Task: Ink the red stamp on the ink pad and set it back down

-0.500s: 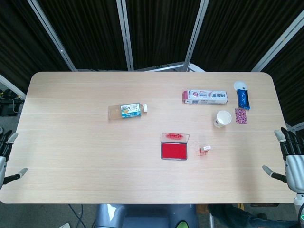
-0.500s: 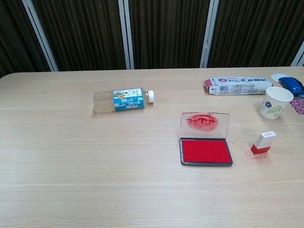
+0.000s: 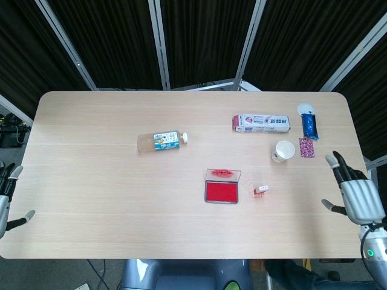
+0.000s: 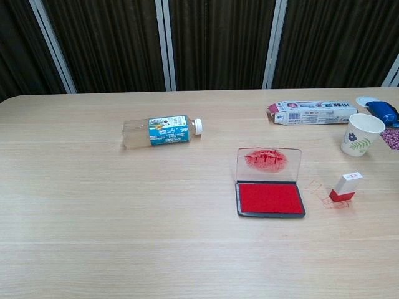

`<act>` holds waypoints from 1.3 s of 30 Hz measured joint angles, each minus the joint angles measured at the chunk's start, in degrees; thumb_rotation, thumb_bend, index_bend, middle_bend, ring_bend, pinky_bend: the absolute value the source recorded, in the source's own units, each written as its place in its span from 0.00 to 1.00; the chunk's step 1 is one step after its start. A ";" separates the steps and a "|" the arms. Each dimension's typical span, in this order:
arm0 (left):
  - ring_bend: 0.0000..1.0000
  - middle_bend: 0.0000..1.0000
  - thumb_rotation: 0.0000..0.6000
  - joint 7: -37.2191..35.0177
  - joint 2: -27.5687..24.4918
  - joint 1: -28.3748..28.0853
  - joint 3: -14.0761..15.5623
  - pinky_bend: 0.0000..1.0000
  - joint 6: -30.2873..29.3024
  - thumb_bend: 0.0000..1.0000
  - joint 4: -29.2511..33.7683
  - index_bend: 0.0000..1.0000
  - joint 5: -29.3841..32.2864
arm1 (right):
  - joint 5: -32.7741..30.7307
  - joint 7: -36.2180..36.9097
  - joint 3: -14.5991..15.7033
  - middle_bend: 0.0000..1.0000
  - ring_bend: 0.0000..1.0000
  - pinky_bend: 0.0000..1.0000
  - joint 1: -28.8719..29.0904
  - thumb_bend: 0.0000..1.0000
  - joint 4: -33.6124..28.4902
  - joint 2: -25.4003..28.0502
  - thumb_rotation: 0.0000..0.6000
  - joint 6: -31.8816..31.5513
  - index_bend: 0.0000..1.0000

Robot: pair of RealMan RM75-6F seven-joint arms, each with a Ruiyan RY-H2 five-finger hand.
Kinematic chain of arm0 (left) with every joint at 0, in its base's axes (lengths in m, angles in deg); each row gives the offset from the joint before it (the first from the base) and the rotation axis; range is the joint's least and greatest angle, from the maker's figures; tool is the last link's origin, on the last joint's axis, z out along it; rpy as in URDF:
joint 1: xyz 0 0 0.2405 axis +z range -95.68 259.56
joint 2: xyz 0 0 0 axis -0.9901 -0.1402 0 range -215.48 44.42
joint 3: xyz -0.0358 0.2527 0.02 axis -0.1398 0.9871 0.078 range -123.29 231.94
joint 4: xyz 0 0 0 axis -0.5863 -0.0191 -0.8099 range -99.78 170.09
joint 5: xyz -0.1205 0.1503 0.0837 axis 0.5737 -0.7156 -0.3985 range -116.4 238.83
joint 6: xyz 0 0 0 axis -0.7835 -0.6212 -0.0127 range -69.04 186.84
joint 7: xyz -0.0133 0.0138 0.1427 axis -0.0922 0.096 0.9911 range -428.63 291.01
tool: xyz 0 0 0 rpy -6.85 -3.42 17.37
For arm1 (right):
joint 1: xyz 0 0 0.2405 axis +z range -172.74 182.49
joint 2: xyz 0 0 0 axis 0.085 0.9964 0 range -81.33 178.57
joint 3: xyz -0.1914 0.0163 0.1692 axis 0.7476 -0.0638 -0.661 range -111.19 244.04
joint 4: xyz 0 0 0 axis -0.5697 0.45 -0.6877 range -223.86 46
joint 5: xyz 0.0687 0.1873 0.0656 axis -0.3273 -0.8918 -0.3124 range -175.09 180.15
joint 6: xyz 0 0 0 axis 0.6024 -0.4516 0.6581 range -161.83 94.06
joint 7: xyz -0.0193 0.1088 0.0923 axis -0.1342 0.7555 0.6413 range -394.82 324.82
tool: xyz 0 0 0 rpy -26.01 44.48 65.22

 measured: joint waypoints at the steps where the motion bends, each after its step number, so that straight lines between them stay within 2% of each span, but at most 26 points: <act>1: 0.00 0.00 1.00 0.53 0.23 -0.13 -0.12 0.00 0.25 0.00 -0.04 0.00 0.42 | 0.49 0.30 0.00 0.00 0.72 0.90 1.37 0.00 0.94 -0.28 1.00 1.70 0.00; 3: 0.00 0.00 1.00 1.97 0.87 -0.44 -0.45 0.00 0.77 0.00 -0.22 0.00 1.51 | 1.98 1.75 0.11 0.02 0.74 0.94 4.70 0.00 2.51 -1.06 1.00 5.48 0.02; 6: 0.00 0.00 1.00 3.98 1.94 -0.86 -0.94 0.00 1.50 0.00 -0.65 0.00 3.32 | 4.88 4.27 0.67 0.11 0.77 0.99 8.58 0.00 5.53 -3.05 1.00 8.34 0.11; 9: 0.00 0.00 1.00 5.58 2.96 -1.28 -1.38 0.00 2.31 0.00 -1.34 0.00 5.09 | 7.72 7.03 1.59 0.22 0.79 1.00 10.86 0.00 9.72 -6.19 1.00 9.37 0.23; 13: 0.00 0.00 1.00 6.78 3.84 -1.71 -1.81 0.00 3.13 0.00 -2.20 0.00 6.81 | 10.35 10.24 2.80 0.32 0.81 1.00 13.07 0.00 15.72 -10.57 1.00 9.53 0.32; 17: 0.00 0.00 1.00 7.76 4.57 -2.08 -2.11 0.00 3.68 0.00 -2.99 0.00 8.10 | 12.09 12.93 4.35 0.33 0.81 1.00 15.20 0.01 21.26 -14.69 1.00 10.01 0.33; 21: 0.00 0.00 1.00 8.27 4.91 -2.32 -2.14 0.00 3.98 0.00 -3.29 0.00 8.49 | 13.37 13.95 6.11 0.33 0.81 1.00 17.08 0.07 24.92 -17.38 1.00 10.97 0.34; 39: 0.00 0.00 1.00 9.10 5.49 -2.98 -1.96 0.00 4.74 0.00 -3.94 0.00 9.74 | 11.58 13.02 8.60 0.38 0.81 1.00 20.80 0.24 31.43 -23.71 1.00 15.59 0.37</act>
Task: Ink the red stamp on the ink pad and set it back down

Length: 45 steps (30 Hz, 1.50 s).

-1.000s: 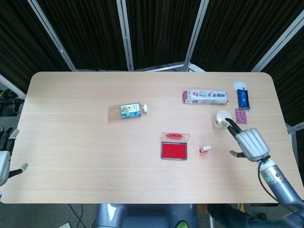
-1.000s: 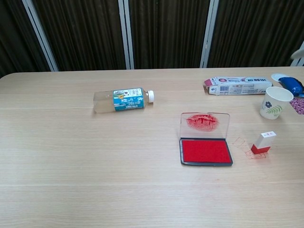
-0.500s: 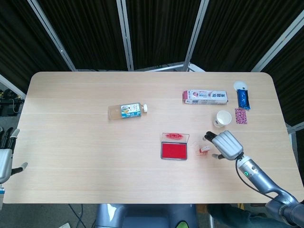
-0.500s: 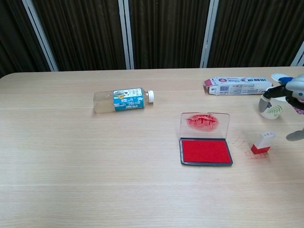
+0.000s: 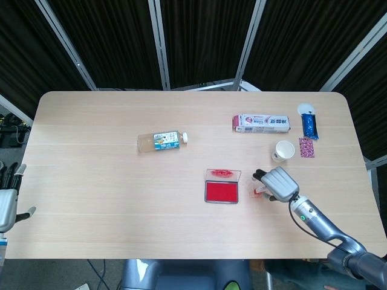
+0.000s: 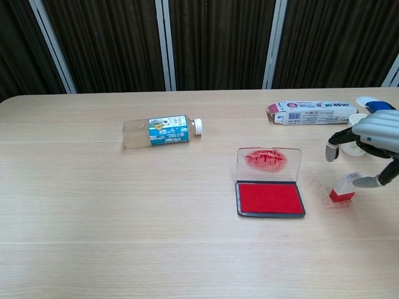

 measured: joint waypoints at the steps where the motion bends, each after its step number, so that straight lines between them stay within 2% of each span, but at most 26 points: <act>1: 0.00 0.00 1.00 -0.03 -0.01 -0.02 0.00 0.00 0.04 0.00 -0.03 0.00 0.07 | -0.22 0.03 0.14 0.39 0.81 1.00 0.12 0.25 0.44 -0.28 1.00 0.29 0.38; 23: 0.00 0.00 1.00 0.49 0.44 -0.61 -0.02 0.00 0.51 0.00 -0.68 0.00 1.15 | -2.46 2.96 2.61 0.47 0.81 1.00 1.37 0.34 4.76 -2.96 1.00 2.64 0.46; 28: 0.00 0.00 1.00 0.57 0.55 -0.67 0.02 0.00 0.54 0.00 -0.81 0.00 1.26 | -2.54 3.96 2.98 0.53 0.81 1.00 1.38 0.38 5.54 -3.44 1.00 2.31 0.52; 34: 0.00 0.00 1.00 0.87 0.73 -0.83 0.07 0.00 0.70 0.00 -0.90 0.00 1.47 | -2.44 6.43 3.14 0.54 0.81 1.00 1.36 0.44 5.64 -3.59 1.00 0.93 0.54; 38: 0.00 0.00 1.00 0.87 0.74 -0.89 0.12 0.00 0.77 0.00 -0.89 0.00 1.51 | -2.06 7.48 2.85 0.54 0.81 1.00 1.68 0.47 3.54 -2.32 1.00 -0.99 0.54; 45: 0.00 0.00 1.00 0.80 0.67 -0.99 0.29 0.00 0.87 0.00 -0.78 0.00 1.36 | -1.39 6.90 1.96 0.54 0.81 1.00 3.97 0.49 -6.53 2.07 1.00 -1.12 0.54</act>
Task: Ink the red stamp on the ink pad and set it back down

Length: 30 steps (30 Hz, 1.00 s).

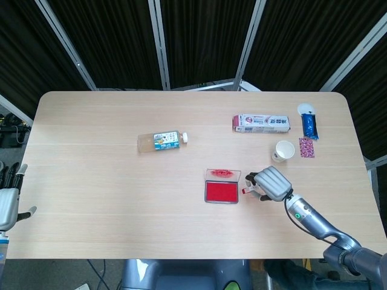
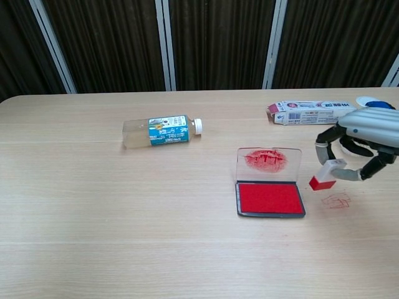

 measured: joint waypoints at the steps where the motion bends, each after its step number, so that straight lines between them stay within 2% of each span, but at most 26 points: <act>1: 0.00 0.00 1.00 -0.03 -0.01 0.00 0.01 0.00 -0.01 0.00 0.02 0.00 -0.01 | -0.02 -0.61 -0.21 0.54 0.81 1.00 0.43 0.49 -1.48 0.50 1.00 0.33 0.54; 9: 0.00 0.00 1.00 -0.71 -0.31 -0.01 0.03 0.00 0.09 0.00 -0.09 0.00 0.04 | -2.82 -12.18 -3.09 0.54 0.81 1.00 4.53 0.50 -9.03 1.06 1.00 7.30 0.54; 15: 0.00 0.00 1.00 -1.34 -0.61 -0.07 -0.21 0.00 0.53 0.00 -0.40 0.00 0.79 | -6.52 -18.55 -4.97 0.54 0.81 1.00 6.60 0.52 -10.79 -1.04 1.00 11.73 0.54; 22: 0.00 0.00 1.00 -1.57 -0.70 -0.24 -0.46 0.00 1.04 0.00 -0.79 0.00 1.70 | -8.66 -21.97 -5.33 0.54 0.81 1.00 7.63 0.52 -10.65 -3.72 1.00 14.01 0.54; 30: 0.00 0.00 1.00 -1.45 -0.58 -0.59 -0.52 0.00 1.65 0.00 -1.06 0.00 2.21 | -9.08 -22.03 -4.55 0.54 0.81 1.00 7.75 0.53 -8.30 -5.65 1.00 14.50 0.54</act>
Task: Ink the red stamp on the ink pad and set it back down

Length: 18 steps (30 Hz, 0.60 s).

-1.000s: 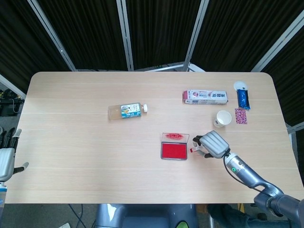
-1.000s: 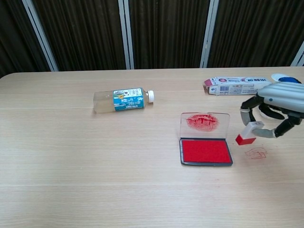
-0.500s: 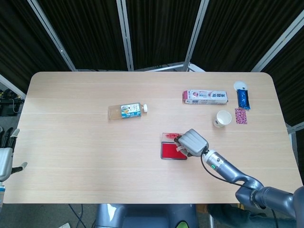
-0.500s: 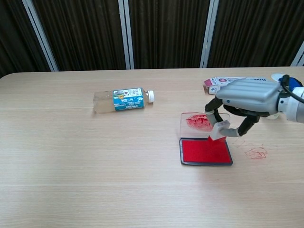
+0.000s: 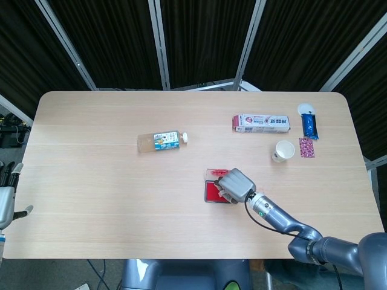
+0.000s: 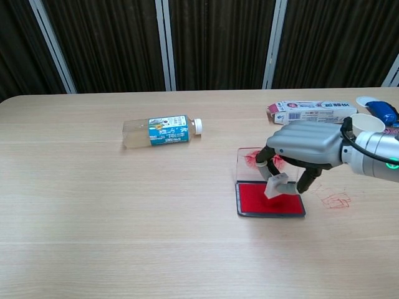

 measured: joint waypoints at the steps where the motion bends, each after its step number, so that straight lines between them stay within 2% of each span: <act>1: 0.00 0.00 1.00 -0.05 -0.01 -0.02 -0.01 0.00 0.02 0.00 0.00 0.00 0.01 | -0.02 0.06 0.06 0.54 0.81 1.00 -0.01 0.53 0.24 -0.15 1.00 0.02 0.54; 18: 0.00 0.00 1.00 -0.87 -0.50 -0.17 0.02 0.00 0.14 0.00 0.16 0.00 -0.01 | -0.66 1.17 1.18 0.55 0.81 1.00 -0.49 0.53 2.98 -2.12 1.00 0.09 0.54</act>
